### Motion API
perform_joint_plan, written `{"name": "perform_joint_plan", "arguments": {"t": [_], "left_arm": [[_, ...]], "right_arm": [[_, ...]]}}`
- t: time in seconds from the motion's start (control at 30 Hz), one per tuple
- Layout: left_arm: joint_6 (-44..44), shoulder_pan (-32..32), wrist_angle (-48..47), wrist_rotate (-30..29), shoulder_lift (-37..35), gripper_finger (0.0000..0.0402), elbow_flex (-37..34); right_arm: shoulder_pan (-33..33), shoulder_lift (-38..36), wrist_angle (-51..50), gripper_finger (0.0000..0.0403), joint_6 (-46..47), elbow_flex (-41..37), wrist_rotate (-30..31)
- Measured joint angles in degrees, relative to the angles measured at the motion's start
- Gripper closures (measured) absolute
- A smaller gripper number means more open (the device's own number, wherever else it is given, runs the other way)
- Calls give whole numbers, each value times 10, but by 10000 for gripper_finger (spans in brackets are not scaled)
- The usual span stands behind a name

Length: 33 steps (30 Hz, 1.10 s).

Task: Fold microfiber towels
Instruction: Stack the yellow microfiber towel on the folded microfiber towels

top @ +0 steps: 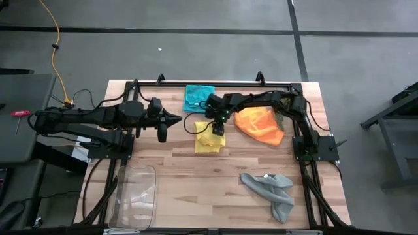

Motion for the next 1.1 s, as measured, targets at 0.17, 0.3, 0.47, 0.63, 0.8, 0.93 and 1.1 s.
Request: {"name": "perform_joint_plan", "arguments": {"t": [0.17, 0.3, 0.47, 0.63, 0.8, 0.93, 1.1], "left_arm": [[20, 0, -19, -22, -23, 402, 3], [36, 0, -74, -68, -64, 401, 20], [47, 0, -105, -109, -120, 402, 23], [46, 0, -129, -142, -156, 402, 23], [46, 0, -136, -154, -170, 401, 24], [45, 0, -137, -153, -170, 402, 24], [37, 0, -137, -153, -170, 401, 24]], "right_arm": [[32, 0, -2, 326, -1, -1, 48], [49, 0, 8, 392, 6, -2, 60], [55, 6, 12, 398, 9, 22, 62], [44, 5, 35, 400, -10, 80, 83], [10, 5, 49, 401, -17, 128, 124], [-28, 5, 47, 402, -26, 159, 145], [-74, 5, 50, 402, -56, 179, 147]]}}
